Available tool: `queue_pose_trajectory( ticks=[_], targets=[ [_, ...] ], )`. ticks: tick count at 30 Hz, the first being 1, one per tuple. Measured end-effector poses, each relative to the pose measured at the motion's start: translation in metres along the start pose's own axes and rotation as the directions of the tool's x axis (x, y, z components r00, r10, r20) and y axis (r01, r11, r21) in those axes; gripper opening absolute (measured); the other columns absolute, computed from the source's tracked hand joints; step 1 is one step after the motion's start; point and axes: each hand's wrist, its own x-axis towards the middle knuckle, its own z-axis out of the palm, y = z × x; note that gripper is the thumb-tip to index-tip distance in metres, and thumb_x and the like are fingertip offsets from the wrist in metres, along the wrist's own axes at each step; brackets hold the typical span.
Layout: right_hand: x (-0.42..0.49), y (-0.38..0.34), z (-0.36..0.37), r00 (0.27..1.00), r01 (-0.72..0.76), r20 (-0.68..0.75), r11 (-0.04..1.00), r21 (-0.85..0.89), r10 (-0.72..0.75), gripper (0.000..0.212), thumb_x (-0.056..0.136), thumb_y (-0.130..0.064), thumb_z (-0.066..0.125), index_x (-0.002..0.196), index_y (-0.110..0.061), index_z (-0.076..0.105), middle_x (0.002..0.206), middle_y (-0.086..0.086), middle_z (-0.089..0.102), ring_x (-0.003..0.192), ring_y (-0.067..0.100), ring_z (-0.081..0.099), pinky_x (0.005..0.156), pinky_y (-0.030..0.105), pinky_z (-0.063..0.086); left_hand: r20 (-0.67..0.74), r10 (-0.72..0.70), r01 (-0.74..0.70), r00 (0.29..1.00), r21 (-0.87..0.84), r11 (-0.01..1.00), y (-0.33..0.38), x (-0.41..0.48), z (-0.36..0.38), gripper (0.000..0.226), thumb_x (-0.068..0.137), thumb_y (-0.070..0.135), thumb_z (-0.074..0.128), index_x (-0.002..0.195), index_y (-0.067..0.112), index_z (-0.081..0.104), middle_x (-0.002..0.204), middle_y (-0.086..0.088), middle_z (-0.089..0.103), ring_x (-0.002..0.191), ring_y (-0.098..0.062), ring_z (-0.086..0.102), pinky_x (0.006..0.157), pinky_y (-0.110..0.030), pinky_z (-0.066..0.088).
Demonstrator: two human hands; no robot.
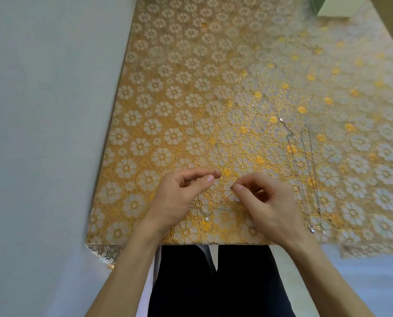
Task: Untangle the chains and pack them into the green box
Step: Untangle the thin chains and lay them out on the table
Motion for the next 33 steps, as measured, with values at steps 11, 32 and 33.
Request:
queue_pose_trajectory(
  ticks=[11,32,33],
  targets=[
    [-0.005,0.007,0.002,0.993,0.113,0.045,0.988,-0.108,-0.109,0.009,0.086,-0.024,0.070,0.089,-0.022,0.078,0.085,-0.013,0.070,0.082,0.007,0.065,0.071,0.011,0.042,0.049,-0.006,0.006,0.999,0.006,1.000,0.003,-0.003,-0.001,0.021,0.098,0.002,0.055,0.111,-0.004,0.071,0.039,0.021,0.050,0.041,0.009,0.049,0.048,0.000,0.036],
    [-0.015,-0.012,0.004,0.982,-0.099,0.183,0.954,0.284,0.047,0.016,0.091,-0.030,0.060,0.085,-0.029,0.075,0.085,0.015,0.068,0.070,0.016,0.055,0.064,0.035,0.047,0.036,0.027,-0.025,0.999,-0.031,0.999,0.012,-0.028,0.014,0.021,0.100,0.002,0.052,0.108,-0.008,0.068,0.038,0.021,0.050,0.041,0.012,0.051,0.047,0.000,0.035],
    [-0.016,-0.013,0.004,0.983,-0.092,0.178,0.957,0.275,0.044,0.017,0.091,-0.030,0.059,0.085,-0.029,0.075,0.084,0.015,0.067,0.069,0.017,0.053,0.063,0.036,0.045,0.032,0.029,-0.028,0.999,-0.031,0.999,0.013,-0.029,0.014,0.020,0.100,0.001,0.052,0.108,-0.008,0.068,0.038,0.021,0.050,0.041,0.012,0.051,0.047,0.000,0.036]
  ],
)
